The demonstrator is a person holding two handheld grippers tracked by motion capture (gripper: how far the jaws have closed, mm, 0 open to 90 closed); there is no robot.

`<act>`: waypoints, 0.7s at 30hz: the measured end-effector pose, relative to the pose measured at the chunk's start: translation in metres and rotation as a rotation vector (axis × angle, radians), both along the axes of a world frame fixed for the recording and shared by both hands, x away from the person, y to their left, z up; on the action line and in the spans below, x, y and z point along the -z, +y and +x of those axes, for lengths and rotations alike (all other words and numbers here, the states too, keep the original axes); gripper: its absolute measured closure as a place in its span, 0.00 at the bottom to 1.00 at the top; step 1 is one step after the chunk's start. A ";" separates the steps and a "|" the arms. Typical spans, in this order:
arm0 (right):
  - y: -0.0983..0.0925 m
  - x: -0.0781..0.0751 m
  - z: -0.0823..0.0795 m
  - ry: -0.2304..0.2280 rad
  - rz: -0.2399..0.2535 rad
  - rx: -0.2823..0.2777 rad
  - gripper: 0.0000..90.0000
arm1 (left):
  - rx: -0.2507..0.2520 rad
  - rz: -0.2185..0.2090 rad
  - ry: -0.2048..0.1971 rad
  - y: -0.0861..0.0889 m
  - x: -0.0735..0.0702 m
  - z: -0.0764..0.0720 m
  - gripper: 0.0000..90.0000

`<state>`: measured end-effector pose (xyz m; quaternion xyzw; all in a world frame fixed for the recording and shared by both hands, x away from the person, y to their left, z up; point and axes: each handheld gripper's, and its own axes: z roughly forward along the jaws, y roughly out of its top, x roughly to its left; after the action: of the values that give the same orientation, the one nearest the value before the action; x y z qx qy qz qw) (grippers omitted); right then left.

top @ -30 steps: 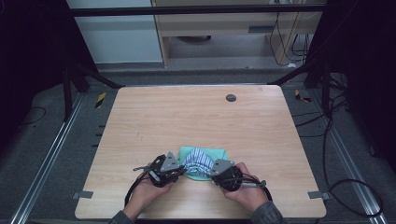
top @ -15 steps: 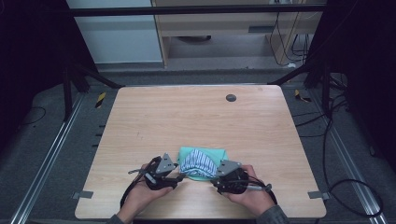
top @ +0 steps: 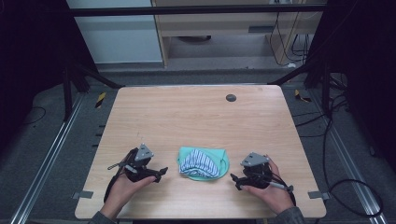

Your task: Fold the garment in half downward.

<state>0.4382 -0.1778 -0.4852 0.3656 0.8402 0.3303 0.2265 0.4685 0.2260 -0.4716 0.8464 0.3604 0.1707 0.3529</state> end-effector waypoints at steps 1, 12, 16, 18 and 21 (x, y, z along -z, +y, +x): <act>0.000 0.000 0.000 0.000 0.000 0.000 0.10 | 0.000 0.000 0.000 0.000 0.000 0.000 0.10; -0.025 0.022 0.035 0.042 0.073 0.259 0.07 | -0.122 -0.016 0.015 0.018 0.021 0.029 0.08; -0.027 0.026 0.041 0.068 0.108 0.302 0.05 | -0.142 -0.026 0.027 0.017 0.027 0.032 0.08; -0.027 0.027 0.046 0.068 0.120 0.339 0.03 | -0.138 -0.024 0.031 0.016 0.031 0.034 0.07; -0.025 0.027 0.048 0.065 0.122 0.373 0.02 | -0.150 -0.007 0.007 0.014 0.037 0.035 0.04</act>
<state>0.4861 -0.2032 -0.5125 0.5383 0.7432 0.3212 0.2339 0.5040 0.2402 -0.5083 0.8164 0.4245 0.1924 0.3411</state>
